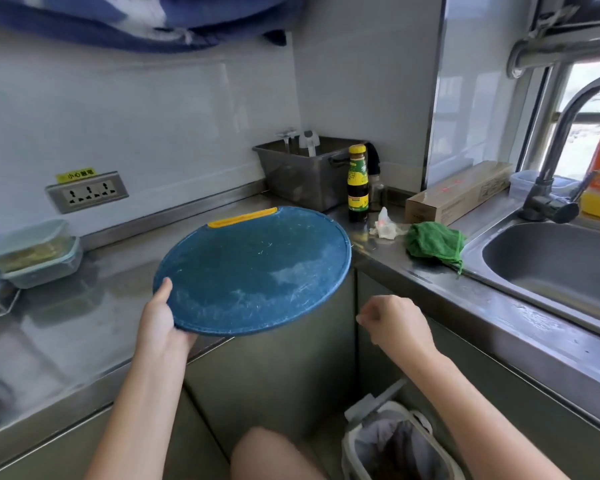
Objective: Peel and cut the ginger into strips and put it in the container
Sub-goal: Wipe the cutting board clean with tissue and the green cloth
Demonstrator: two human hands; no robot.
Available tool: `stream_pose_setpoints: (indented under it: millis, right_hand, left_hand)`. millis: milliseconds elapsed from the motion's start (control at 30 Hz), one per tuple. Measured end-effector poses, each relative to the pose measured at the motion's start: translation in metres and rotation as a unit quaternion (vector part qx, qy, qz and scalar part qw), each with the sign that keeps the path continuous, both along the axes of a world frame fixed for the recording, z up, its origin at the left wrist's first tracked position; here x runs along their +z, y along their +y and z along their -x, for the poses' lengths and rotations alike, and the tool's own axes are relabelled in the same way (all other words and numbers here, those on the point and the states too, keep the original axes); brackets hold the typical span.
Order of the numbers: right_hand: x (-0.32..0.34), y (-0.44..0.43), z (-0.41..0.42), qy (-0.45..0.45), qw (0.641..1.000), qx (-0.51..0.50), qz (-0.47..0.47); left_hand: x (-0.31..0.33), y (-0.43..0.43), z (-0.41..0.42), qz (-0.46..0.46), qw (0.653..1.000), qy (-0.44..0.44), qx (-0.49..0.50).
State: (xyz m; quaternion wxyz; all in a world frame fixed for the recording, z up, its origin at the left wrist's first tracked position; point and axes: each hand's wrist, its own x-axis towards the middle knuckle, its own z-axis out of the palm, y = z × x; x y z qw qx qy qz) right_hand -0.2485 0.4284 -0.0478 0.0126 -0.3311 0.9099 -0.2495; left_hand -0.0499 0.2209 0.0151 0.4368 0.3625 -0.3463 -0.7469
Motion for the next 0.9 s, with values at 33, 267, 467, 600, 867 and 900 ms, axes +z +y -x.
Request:
stream_pose_setpoints:
  millis: [33,267,467,600,867,900]
  right_hand:
    - [0.008,-0.003,0.004,0.013,1.000,-0.007,-0.002]
    - [0.056,-0.062,0.091,0.095,0.995,-0.004,0.022]
    - [0.058,-0.101,0.152,0.108,0.986,-0.041,-0.120]
    - [0.058,-0.105,0.159,0.107,0.985,-0.065,-0.121]
    - [0.116,-0.120,0.127,0.192,0.972,-0.040,0.130]
    - [0.126,-0.124,0.112,0.206,0.961,-0.005,0.183]
  left_hand:
    - [0.003,-0.004,-0.001,-0.001,1.000,0.005,0.000]
    - [0.000,-0.020,0.010,-0.033,0.998,0.045,0.001]
    - [-0.006,-0.021,0.027,-0.040,0.996,0.075,-0.040]
    - [-0.011,-0.022,0.025,-0.020,0.996,0.066,-0.064]
    - [-0.023,-0.015,0.017,-0.009,0.994,0.061,-0.095]
    - [-0.023,-0.011,0.018,-0.004,0.994,0.050,-0.092]
